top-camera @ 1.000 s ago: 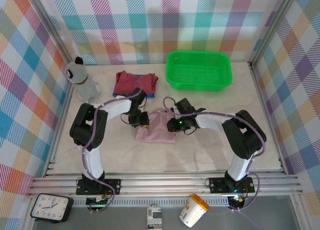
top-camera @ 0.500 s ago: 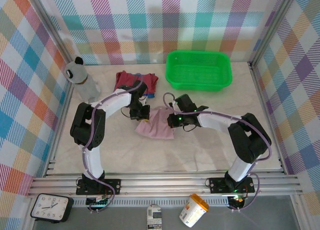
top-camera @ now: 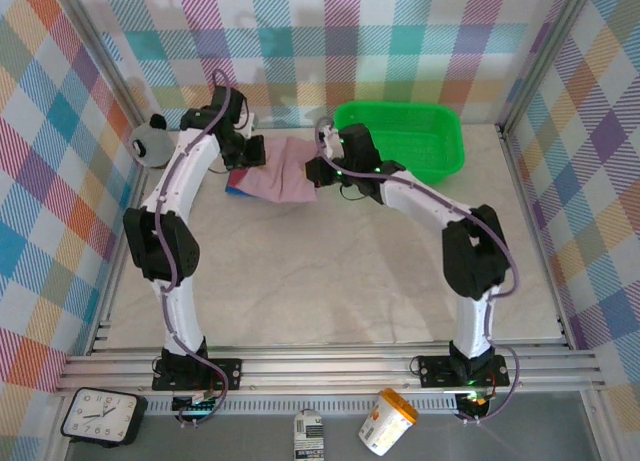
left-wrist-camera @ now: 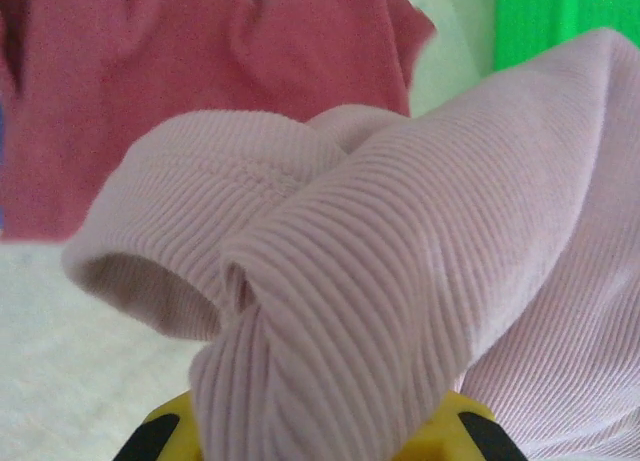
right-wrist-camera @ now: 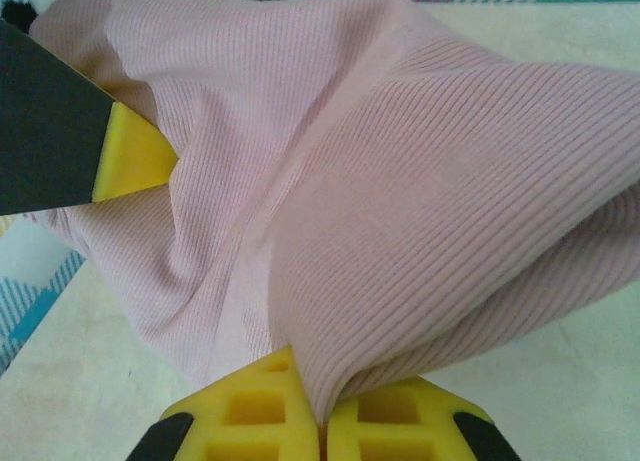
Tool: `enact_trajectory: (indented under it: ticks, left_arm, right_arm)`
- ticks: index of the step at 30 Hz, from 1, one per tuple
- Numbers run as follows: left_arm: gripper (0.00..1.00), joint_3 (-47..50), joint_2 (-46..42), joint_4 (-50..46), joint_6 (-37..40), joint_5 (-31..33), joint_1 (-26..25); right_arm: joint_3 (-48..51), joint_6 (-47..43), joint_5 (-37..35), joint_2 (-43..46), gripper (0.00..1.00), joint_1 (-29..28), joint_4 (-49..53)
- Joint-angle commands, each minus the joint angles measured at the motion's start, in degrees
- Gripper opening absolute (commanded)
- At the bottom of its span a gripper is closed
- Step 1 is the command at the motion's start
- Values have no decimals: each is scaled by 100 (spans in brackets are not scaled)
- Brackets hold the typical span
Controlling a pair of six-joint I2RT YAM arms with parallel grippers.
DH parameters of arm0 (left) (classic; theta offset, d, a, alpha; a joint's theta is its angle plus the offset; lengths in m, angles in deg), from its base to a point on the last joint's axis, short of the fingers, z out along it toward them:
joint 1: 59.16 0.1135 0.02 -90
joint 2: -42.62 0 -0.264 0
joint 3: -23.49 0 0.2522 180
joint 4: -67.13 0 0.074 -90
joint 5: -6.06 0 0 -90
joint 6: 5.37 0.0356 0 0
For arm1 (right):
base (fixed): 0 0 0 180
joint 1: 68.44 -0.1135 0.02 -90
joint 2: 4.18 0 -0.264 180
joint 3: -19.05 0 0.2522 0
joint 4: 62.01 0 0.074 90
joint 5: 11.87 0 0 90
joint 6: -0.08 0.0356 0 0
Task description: Fold and stack the tank tops
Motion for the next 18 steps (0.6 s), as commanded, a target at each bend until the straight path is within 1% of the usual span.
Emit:
enact_trajectory:
  ticks: [1, 2, 5, 6, 7, 9, 11, 13, 14, 15, 16, 18]
  left_arm:
    - [3, -655, 764, -410, 373, -16, 334]
    - [5, -867, 960, -413, 431, 37, 400]
    - [9, -1533, 1581, -409, 539, 301, 528]
    - [12, -1700, 1735, -393, 533, 371, 563]
    - [18, -1861, 1883, -373, 516, 432, 586]
    - [36, -2084, 2093, -358, 514, 445, 611]
    - [47, -2322, 2181, -473, 539, 444, 606]
    - [59, -2311, 2067, -468, 530, 586, 611]
    - [63, -2275, 1983, -434, 532, 625, 611]
    - [64, -2278, 1934, -430, 533, 643, 611]
    - [67, -2297, 1861, -479, 513, 629, 616]
    - [69, -2273, 1704, -600, 480, 578, 620]
  right_arm:
    - [-841, -204, 211, -703, 0, 39, 204]
    - [-1116, -230, 187, -937, 1, 40, 301]
    - [-1894, -270, 107, -1609, 11, 72, 568]
    - [-2120, -254, 71, -1811, 15, 90, 675]
    - [-2421, -279, 31, -2003, 21, 108, 829]
    - [-2769, -412, -187, -2117, 35, 130, 1146]
    - [-2738, -653, -378, -1885, 45, 165, 1327]
    - [-2540, -801, -473, -1535, 49, 247, 1513]
    - [-2401, -811, -450, -1359, 50, 311, 1635]
    - [-2212, -816, -467, -1153, 51, 364, 1688]
    - [-1892, -857, -474, -871, 53, 409, 1667]
    - [-1203, -928, -578, -334, 58, 475, 1524]
